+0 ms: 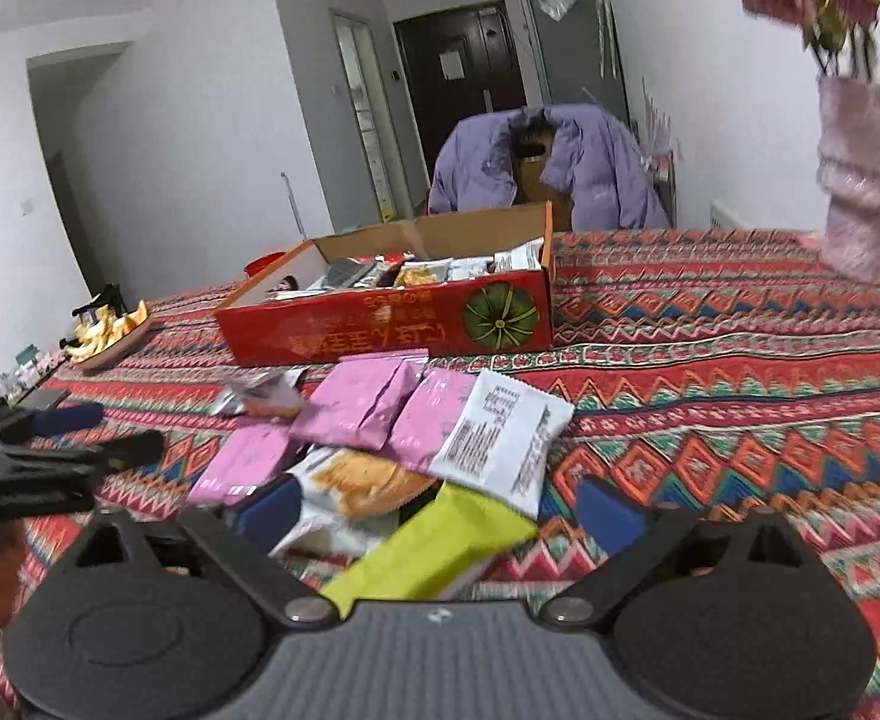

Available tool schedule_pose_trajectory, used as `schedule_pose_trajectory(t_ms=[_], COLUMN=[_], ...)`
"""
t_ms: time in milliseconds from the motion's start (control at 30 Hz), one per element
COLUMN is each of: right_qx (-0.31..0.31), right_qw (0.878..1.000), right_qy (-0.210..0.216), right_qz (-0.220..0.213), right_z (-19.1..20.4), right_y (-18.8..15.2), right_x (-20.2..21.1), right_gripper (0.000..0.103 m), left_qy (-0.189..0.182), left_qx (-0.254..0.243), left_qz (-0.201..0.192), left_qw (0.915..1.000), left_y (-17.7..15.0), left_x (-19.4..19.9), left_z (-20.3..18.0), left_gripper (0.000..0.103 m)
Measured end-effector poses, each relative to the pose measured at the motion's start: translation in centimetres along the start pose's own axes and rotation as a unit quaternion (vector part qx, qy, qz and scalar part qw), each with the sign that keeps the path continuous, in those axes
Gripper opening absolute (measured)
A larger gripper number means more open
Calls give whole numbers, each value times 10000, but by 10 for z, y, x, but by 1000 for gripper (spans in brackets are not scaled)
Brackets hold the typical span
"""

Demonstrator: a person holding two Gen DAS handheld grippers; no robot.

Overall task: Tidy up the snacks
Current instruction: 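Withdraw both tools from the box back toward the snack pile, then grasp the white cracker bag with the left tool while the right grasps a thin snack stick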

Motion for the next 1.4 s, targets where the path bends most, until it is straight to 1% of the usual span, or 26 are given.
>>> schedule_pose_trajectory(t_ms=[67,133,233,300,333,367,400,433,533,567,633,667,700,767,800,833,867,1000,1200,1300,1400], right_qx=[-122,-271,-531,-600,-644,-702,-770,-845,-988,-985,-940,-886,-835,-685,-618,-539,-452,-161,71,163,235], right_qw=[9999,9996,9983,9979,9976,9972,9968,9963,9950,9951,9956,9961,9965,9974,9978,9981,9985,9986,9982,9980,9975], right_qy=[-57,-58,-94,-155,-167,-152,-131,-73,19,13,-6,-10,-63,-183,-188,-185,-192,-244,-139,-123,-113], right_qz=[53,103,216,195,191,187,185,171,131,98,-2,-41,-80,-137,-171,-215,-258,-448,-580,-595,-661], right_z=[-4,-8,-16,-19,-21,-23,-26,-28,-34,-34,-33,-31,-30,-26,-23,-19,-16,0,22,29,34], right_y=[8,15,20,23,24,24,24,24,24,25,25,25,25,25,25,24,23,16,-6,-17,-23], right_x=[-24,-44,-74,-84,-88,-90,-91,-91,-87,-84,-79,-76,-73,-65,-59,-52,-45,-9,46,67,81], right_gripper=[93,89,82,72,68,60,54,54,49,46,38,30,25,21,17,17,12,11,11,11,11], left_qy=[-94,-135,-237,-297,-317,-355,-406,-426,-463,-457,-462,-478,-494,-397,-342,-293,-265,-176,-55,19,53], left_qx=[198,357,541,643,665,701,758,815,815,847,950,981,964,827,753,700,685,712,710,616,576], left_qz=[77,149,156,101,95,65,21,1,-34,-31,-75,-128,-191,-305,-377,-471,-541,-663,-780,-767,-851], left_qw=[9997,9992,9981,9974,9972,9969,9963,9958,9956,9953,9944,9939,9939,9953,9959,9960,9958,9951,9944,9951,9947], left_y=[3,5,7,9,10,10,10,10,11,10,11,12,14,18,20,22,23,21,7,3,-1], left_x=[-25,-44,-63,-72,-76,-79,-81,-83,-83,-83,-79,-74,-69,-54,-45,-33,-22,28,93,114,129], left_z=[-1,-1,0,0,0,0,1,3,6,7,11,13,14,14,14,15,16,19,19,16,13], left_gripper=[92,91,87,84,74,61,57,56,51,49,48,47,47,47,47,47,47,47,47,47,47])
Point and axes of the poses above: each gripper's, at about its wrist camera, not at the fingertips, and x roughly against the way its jaws point, z to its left, y to its top, the point moved 2 cm from there along -x, roughly the way its jaws point, and after that the axes turned 9 degrees about -x, right-handed, at the moved point
